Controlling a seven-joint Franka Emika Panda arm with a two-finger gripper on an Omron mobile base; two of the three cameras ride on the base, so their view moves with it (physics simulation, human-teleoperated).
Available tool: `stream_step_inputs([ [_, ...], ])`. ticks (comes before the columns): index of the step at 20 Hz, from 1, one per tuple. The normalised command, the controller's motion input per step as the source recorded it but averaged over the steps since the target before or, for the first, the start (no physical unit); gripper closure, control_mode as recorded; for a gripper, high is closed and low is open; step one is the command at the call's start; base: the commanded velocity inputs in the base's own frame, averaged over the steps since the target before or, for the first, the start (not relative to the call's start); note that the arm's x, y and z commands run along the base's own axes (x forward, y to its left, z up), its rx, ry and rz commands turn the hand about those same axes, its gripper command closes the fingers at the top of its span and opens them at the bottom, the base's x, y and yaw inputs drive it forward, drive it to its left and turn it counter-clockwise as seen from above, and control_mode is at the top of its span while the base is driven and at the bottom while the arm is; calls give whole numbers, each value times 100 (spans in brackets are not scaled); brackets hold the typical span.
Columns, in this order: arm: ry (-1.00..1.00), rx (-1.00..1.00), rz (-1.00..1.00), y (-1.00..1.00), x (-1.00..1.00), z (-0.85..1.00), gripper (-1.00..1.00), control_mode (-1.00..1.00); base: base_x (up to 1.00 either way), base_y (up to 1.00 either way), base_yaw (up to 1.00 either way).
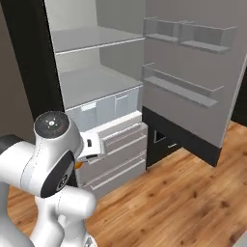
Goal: Retrieve the banana and tangerine from the fridge and place them into the bowl on the dining table.
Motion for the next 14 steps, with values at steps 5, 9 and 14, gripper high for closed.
stream_step_inputs([
  [5,0,0,0,0,0,0,100,100,-100,39,-53],
  [9,0,0,0,0,0,0,100,100,-100,16,-54],
  [14,0,0,0,0,0,0,100,100,-97,-13,-54],
])
